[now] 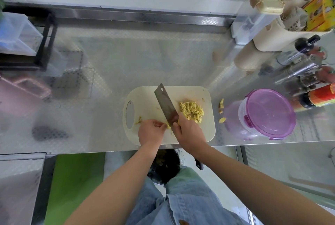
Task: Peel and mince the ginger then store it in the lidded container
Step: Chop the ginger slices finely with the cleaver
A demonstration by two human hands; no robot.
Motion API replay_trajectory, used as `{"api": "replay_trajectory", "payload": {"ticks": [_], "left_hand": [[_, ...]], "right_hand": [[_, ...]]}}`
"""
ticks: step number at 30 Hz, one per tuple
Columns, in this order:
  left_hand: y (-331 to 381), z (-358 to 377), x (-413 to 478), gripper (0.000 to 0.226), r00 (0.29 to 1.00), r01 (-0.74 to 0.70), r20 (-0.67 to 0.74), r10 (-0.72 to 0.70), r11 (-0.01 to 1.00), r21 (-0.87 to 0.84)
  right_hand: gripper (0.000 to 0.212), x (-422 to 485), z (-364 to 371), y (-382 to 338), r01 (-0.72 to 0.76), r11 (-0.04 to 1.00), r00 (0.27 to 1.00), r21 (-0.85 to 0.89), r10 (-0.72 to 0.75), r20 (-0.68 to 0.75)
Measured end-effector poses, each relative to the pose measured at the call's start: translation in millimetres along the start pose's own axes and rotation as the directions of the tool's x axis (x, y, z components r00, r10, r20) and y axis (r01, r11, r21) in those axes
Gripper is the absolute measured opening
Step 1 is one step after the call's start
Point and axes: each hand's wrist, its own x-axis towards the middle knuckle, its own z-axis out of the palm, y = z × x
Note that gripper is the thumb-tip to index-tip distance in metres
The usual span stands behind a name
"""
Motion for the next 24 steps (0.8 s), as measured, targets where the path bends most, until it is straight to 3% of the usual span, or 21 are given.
{"api": "replay_trajectory", "payload": {"ticks": [15,24], "left_hand": [[4.0,0.8,-3.8,0.008,0.999,0.045,-0.026,-0.045,0.999,-0.015],[3.8,5.9,-2.0,0.037,0.972,0.232,0.074,-0.221,0.950,-0.208]], "right_hand": [[0.011,-1.6,-1.6,-2.2,0.008,0.999,0.998,-0.051,-0.005,0.059],[0.010,-1.9,-3.9,-2.9,0.026,0.996,0.997,-0.081,-0.020,0.078]]}}
